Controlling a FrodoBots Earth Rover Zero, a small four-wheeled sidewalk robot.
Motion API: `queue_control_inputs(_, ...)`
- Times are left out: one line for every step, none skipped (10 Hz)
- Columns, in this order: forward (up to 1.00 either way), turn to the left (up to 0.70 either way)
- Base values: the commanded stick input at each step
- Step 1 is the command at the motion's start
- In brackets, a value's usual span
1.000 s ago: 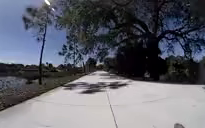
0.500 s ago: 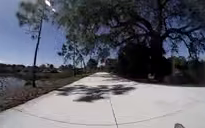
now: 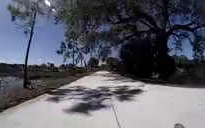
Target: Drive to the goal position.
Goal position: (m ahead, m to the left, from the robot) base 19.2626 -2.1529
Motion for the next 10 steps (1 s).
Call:
queue_control_inputs(1.0, 0.0)
queue_control_inputs(1.0, 0.0)
queue_control_inputs(1.0, 0.0)
queue_control_inputs(1.0, 0.0)
queue_control_inputs(1.0, 0.0)
queue_control_inputs(1.0, 0.0)
queue_control_inputs(1.0, 0.0)
queue_control_inputs(1.0, 0.0)
queue_control_inputs(1.0, 0.0)
queue_control_inputs(1.0, 0.0)
